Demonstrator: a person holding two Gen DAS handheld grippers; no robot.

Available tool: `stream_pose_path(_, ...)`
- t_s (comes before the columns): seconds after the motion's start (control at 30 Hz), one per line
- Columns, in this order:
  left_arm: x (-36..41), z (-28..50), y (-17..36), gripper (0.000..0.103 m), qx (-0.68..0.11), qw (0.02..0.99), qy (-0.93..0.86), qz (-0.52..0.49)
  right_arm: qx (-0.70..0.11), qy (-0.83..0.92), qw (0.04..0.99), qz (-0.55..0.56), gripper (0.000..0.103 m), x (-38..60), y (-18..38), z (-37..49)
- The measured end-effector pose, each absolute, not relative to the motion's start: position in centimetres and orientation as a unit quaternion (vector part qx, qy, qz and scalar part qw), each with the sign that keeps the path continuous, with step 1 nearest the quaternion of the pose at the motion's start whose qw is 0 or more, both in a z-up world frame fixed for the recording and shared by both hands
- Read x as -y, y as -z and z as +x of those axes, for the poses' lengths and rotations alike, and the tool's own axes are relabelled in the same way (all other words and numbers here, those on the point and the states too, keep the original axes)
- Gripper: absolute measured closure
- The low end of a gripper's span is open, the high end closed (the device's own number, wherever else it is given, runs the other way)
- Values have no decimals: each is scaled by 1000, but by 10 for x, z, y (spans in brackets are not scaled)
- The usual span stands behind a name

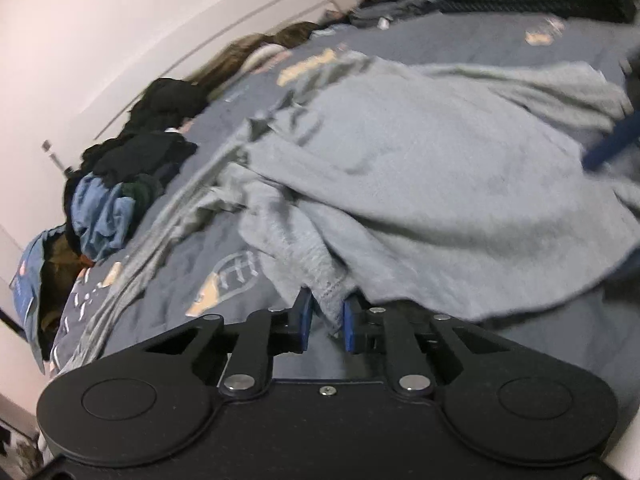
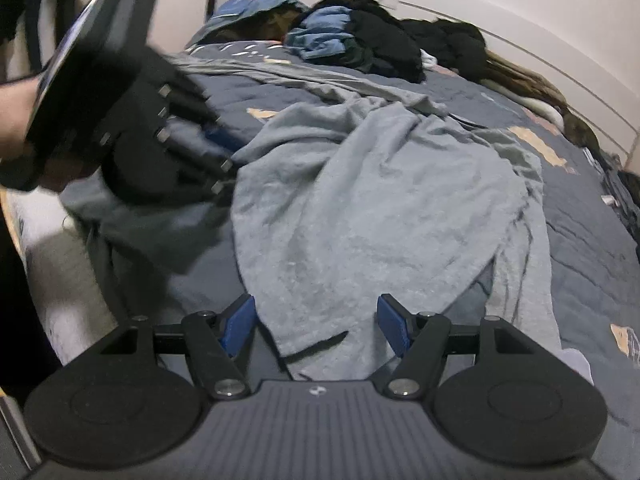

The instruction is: Fold clothes

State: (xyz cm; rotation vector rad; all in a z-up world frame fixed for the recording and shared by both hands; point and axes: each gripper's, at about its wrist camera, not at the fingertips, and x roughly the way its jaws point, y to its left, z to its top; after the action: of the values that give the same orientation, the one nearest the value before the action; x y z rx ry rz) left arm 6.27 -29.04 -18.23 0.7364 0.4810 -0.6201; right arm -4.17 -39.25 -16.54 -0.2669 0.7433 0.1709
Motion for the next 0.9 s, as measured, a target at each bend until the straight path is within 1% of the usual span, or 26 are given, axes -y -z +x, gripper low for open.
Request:
stream_pose_path(0.17, 273, 81, 159, 89, -246, 886, 281, 276, -358, -95, 915, -160, 37, 384, 173, -42)
stream_pose_path(0.23, 266, 87, 153, 89, -250, 893, 274, 256, -361, -84, 916, -152, 40, 388, 174, -38)
stream_pose_path(0.27, 264, 89, 151, 89, -252, 895, 271, 250, -364, -74, 917, -143, 44, 390, 174, -36)
stream_pose_path(0.3, 262, 91, 150, 89, -253, 897, 267, 246, -367, -67, 918, -130, 54, 394, 174, -34)
stream_pose_path(0.33, 260, 93, 149, 89, -256, 898, 264, 241, -370, -60, 919, -120, 60, 397, 173, -32)
stream_pose_path(0.4, 258, 95, 147, 89, -261, 900, 259, 234, -367, -44, 923, -108, 88, 404, 171, -31)
stream_pose_path(0.43, 257, 96, 146, 89, -263, 900, 259, 231, -364, -35, 925, -100, 91, 407, 169, -32)
stream_pose_path(0.57, 251, 102, 141, 89, -270, 904, 256, 211, -343, -25, 938, -31, 95, 426, 156, -35)
stream_pose_path(0.67, 245, 109, 136, 90, -278, 908, 251, 186, -322, -27, 944, 64, 95, 449, 143, -39)
stream_pose_path(0.7, 240, 112, 132, 93, -282, 910, 251, 172, -315, -25, 944, 97, 95, 459, 140, -39)
stream_pose_path(0.73, 235, 115, 127, 93, -285, 912, 251, 157, -308, -23, 942, 130, 95, 468, 138, -40)
stream_pose_path(0.83, 212, 125, 106, 94, -279, 920, 245, 121, -276, -12, 938, 209, 96, 494, 126, -49)
stream_pose_path(0.9, 191, 131, 85, 94, -277, 927, 238, 82, -252, -4, 940, 231, 96, 505, 116, -55)
